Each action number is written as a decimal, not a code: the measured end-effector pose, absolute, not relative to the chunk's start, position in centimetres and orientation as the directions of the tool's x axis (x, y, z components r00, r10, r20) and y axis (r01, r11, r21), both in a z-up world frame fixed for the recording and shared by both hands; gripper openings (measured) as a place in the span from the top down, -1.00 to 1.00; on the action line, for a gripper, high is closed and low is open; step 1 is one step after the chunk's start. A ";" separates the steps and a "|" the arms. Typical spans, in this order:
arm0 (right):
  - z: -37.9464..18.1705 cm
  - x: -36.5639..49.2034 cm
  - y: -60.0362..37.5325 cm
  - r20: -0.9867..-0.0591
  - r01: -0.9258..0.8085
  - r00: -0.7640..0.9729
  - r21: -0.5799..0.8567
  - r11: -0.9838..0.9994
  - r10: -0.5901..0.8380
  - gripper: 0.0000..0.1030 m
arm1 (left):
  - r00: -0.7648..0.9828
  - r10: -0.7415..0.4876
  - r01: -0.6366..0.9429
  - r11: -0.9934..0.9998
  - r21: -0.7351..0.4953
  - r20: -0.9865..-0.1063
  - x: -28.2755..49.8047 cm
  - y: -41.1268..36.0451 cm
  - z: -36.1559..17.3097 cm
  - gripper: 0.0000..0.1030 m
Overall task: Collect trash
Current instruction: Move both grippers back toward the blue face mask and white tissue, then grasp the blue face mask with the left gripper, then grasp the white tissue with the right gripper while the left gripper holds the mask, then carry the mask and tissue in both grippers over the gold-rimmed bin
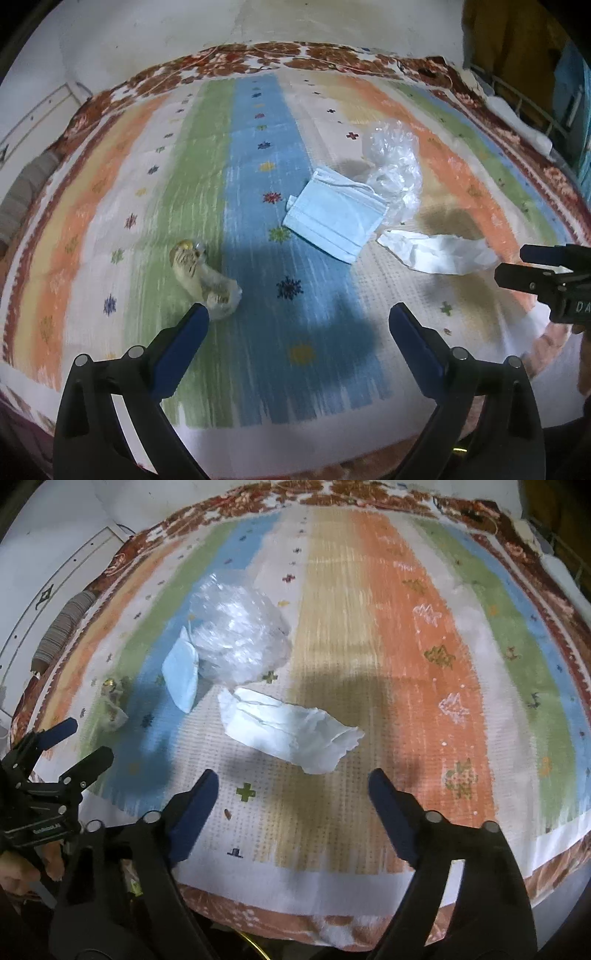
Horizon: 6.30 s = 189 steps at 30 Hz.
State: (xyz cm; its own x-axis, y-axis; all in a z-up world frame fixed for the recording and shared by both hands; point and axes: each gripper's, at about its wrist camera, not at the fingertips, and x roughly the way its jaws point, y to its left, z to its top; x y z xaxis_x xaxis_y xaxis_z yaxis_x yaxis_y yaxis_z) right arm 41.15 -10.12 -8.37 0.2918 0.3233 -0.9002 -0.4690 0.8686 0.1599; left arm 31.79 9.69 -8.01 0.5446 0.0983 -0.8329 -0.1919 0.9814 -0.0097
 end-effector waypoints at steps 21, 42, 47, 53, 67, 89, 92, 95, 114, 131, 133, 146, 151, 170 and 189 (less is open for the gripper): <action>-11.5 44.9 -10.0 -0.924 -0.392 0.235 0.194 0.899 0.301 0.18 | 0.452 0.194 -0.067 0.981 0.184 -0.870 39.4 5.9 -12.1 -0.71; -11.8 45.0 -10.0 -0.931 -0.386 0.246 0.163 0.908 0.271 0.88 | 0.502 0.260 -0.101 0.965 0.243 -0.825 40.7 6.0 -11.9 0.59; -11.4 44.8 -9.8 -0.928 -0.403 0.260 0.148 0.903 0.268 0.88 | 0.515 0.222 -0.139 0.975 0.175 -0.828 40.3 7.2 -11.3 0.77; -10.9 44.1 -9.3 -0.929 -0.438 0.261 0.130 0.889 0.264 0.92 | 0.517 0.169 -0.147 0.983 0.107 -0.839 38.9 7.9 -10.2 0.80; -7.2 42.8 -9.5 -0.896 -0.465 0.322 0.131 0.876 0.305 0.99 | 0.529 0.123 -0.154 0.987 0.048 -0.840 34.1 8.4 -6.4 0.83; -10.4 44.1 -11.6 -0.913 -0.337 0.233 0.248 0.908 0.336 0.15 | 0.565 0.048 -0.190 0.979 -0.074 -0.824 31.2 8.9 -3.4 0.84; -11.1 44.5 -11.3 -0.908 -0.319 0.215 0.283 0.904 0.360 0.12 | 0.575 0.041 -0.171 0.983 -0.071 -0.817 31.3 8.4 -3.5 0.84; -12.0 44.6 -10.7 -0.909 -0.309 0.189 0.304 0.901 0.372 0.24 | 0.573 0.040 -0.158 0.986 -0.062 -0.819 31.5 7.8 -3.7 0.84; -7.4 41.8 -9.9 -0.886 -0.403 0.255 0.266 0.875 0.387 0.99 | 0.620 -0.015 -0.087 0.992 -0.088 -0.784 27.8 4.3 -1.5 0.84; -0.4 32.6 -11.6 -0.800 -0.550 0.366 0.225 0.804 0.475 0.99 | 0.696 -0.097 -0.153 0.948 -0.278 -0.712 19.3 5.1 1.9 0.84; 0.2 31.2 -12.0 -0.785 -0.566 0.380 0.221 0.794 0.489 0.99 | 0.695 -0.101 -0.167 0.940 -0.296 -0.712 18.7 5.2 1.8 0.84; 1.6 23.7 -14.0 -0.737 -0.631 0.404 0.205 0.748 0.542 0.99 | 0.696 -0.141 -0.185 0.912 -0.366 -0.704 14.4 4.6 1.2 0.84; 1.9 20.5 -15.1 -0.702 -0.653 0.425 0.199 0.731 0.571 0.99 | 0.693 -0.157 -0.183 0.906 -0.382 -0.704 12.6 3.9 0.6 0.84; -1.7 12.6 -16.0 -0.749 -0.678 0.380 0.173 0.714 0.542 0.99 | 0.651 -0.179 -0.211 0.891 -0.402 -0.738 6.7 0.7 -3.1 0.84; -8.0 11.3 -14.8 -0.878 -0.612 0.291 0.135 0.779 0.381 0.99 | 0.496 -0.210 -0.315 0.861 -0.400 -0.843 6.4 -0.9 -9.2 0.84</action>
